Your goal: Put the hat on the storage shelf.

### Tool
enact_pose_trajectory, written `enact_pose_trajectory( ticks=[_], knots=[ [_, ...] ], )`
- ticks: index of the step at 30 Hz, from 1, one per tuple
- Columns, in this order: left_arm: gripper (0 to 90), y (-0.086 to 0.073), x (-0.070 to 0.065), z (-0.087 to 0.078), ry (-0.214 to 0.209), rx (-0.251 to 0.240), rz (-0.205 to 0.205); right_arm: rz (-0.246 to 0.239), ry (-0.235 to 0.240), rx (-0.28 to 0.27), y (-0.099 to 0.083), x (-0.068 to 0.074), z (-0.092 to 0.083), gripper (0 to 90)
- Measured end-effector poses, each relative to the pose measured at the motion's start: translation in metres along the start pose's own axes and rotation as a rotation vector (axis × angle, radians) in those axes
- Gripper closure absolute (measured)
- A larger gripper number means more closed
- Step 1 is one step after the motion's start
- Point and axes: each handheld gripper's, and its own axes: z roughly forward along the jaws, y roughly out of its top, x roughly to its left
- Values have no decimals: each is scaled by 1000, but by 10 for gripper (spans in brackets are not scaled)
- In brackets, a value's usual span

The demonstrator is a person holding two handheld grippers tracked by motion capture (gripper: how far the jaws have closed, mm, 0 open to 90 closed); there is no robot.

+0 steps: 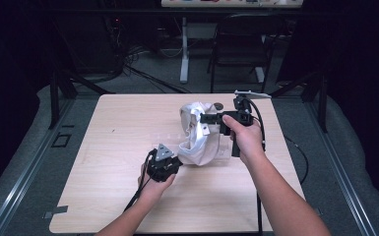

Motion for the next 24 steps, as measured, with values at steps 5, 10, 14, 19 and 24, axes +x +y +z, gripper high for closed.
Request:
enact_pose_trajectory(
  ticks=[5,10,14,19,24],
  knots=[
    [635,-1,-1,-9,-14,0,8,0,-12,-6,0,0,-3,820],
    [569,-2,2,-23,-30,-7,-14,-34,-47,-13,-1,1,-4,818],
    [548,-6,7,-37,-43,-12,-9,-38,-58,-18,-1,1,-6,818],
    [543,-21,23,-52,-28,14,-1,-46,-93,-29,0,-1,-12,814],
    [539,-33,39,-65,6,34,-11,-83,-123,-42,-2,1,-19,781]
  ],
)
